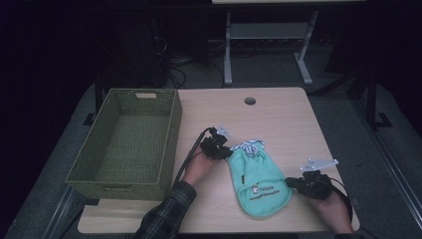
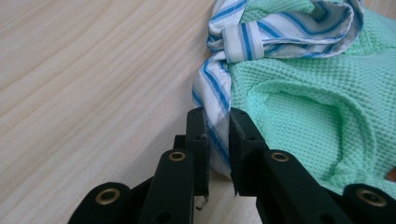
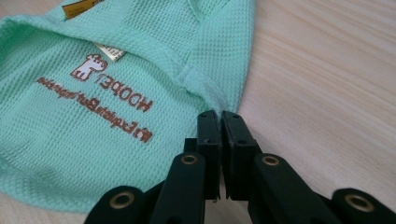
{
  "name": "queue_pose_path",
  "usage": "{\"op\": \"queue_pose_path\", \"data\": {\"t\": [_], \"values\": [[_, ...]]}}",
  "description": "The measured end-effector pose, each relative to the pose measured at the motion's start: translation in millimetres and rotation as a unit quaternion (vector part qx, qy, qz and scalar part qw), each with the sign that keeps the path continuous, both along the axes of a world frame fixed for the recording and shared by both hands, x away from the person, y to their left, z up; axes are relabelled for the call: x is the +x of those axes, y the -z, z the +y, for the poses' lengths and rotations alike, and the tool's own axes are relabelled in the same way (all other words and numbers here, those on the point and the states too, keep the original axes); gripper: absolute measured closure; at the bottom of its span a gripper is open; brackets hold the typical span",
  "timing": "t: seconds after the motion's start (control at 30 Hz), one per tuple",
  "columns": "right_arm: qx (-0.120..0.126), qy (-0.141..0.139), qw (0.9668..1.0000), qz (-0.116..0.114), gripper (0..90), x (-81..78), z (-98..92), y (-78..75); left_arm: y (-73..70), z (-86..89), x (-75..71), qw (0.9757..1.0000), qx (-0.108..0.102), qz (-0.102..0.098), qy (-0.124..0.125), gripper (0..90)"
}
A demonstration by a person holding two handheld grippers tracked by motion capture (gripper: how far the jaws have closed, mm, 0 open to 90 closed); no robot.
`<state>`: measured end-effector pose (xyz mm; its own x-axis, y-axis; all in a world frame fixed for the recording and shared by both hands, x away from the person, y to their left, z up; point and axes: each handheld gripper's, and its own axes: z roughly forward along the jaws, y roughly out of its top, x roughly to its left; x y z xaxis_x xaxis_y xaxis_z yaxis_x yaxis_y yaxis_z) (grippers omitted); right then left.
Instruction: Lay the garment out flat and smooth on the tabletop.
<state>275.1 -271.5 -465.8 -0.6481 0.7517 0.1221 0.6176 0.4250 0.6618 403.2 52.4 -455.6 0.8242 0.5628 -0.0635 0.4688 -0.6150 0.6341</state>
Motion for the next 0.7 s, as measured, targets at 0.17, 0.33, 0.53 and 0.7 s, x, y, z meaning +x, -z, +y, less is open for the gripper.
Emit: {"op": "queue_pose_path", "data": {"t": [0.17, 0.33, 0.53, 0.7], "values": [[-0.007, 0.008, 0.9999, -0.009, 87.0, 0.5, -6.1, -2.3, -4.9, 7.8, 0.0, 0.9998, 0.010, 0.003, -0.020, 80.2], [-0.014, 0.021, 0.9997, -0.007, 87.5, 3.3, -15.0, -1.5, -3.1, 15.8, -0.6, 0.9993, 0.010, 0.016, -0.031, 80.5], [-0.003, 0.024, 0.9997, -0.005, 81.4, 4.7, -17.6, -2.3, -6.4, 15.0, -6.4, 0.9995, 0.000, 0.019, -0.025, 71.8], [0.024, 0.025, 0.9990, -0.028, 75.4, 4.2, -22.2, -11.0, -23.0, 19.5, -14.4, 0.9993, -0.019, -0.004, -0.032, 59.2]]}}
